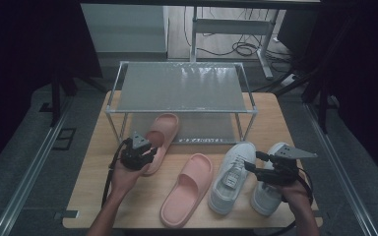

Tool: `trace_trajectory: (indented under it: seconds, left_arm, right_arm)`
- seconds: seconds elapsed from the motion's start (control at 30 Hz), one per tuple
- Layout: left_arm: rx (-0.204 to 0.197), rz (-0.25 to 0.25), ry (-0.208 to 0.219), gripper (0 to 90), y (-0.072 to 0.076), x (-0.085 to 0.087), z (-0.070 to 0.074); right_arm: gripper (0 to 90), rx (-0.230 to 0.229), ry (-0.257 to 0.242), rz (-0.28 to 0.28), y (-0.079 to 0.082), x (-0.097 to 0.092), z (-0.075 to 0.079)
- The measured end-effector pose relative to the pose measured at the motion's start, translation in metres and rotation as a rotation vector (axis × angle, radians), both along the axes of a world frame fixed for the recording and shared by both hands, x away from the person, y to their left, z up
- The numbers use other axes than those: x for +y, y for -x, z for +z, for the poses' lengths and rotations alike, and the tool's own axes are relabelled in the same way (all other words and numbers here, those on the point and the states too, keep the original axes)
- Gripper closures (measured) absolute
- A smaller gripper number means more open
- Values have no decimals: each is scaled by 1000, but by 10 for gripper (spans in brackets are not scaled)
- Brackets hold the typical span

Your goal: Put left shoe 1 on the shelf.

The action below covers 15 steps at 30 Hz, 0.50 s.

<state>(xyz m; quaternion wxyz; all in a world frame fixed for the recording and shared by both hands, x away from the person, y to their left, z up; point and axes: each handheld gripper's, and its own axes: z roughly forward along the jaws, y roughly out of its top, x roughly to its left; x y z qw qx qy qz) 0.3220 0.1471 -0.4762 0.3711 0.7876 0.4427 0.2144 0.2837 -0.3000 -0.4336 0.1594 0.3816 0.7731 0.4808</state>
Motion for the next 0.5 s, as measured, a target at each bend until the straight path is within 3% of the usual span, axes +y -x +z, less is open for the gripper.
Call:
trace_trajectory:
  seconds: [0.1,0.23,0.4,0.5]
  left_arm:
    - [5,-11,8,832,11,11,-1]
    - [9,-33,31,888,21,20,1]
    - [11,-56,26,900,31,28,5]
    - [6,-65,7,900,45,33,6]
  right_arm:
    - [354,0,-3,-7,-1,0,0]
    - [354,5,2,-7,-1,1,-2]
    - [354,5,5,-4,2,3,-2]
    - [354,-4,1,-7,5,2,0]
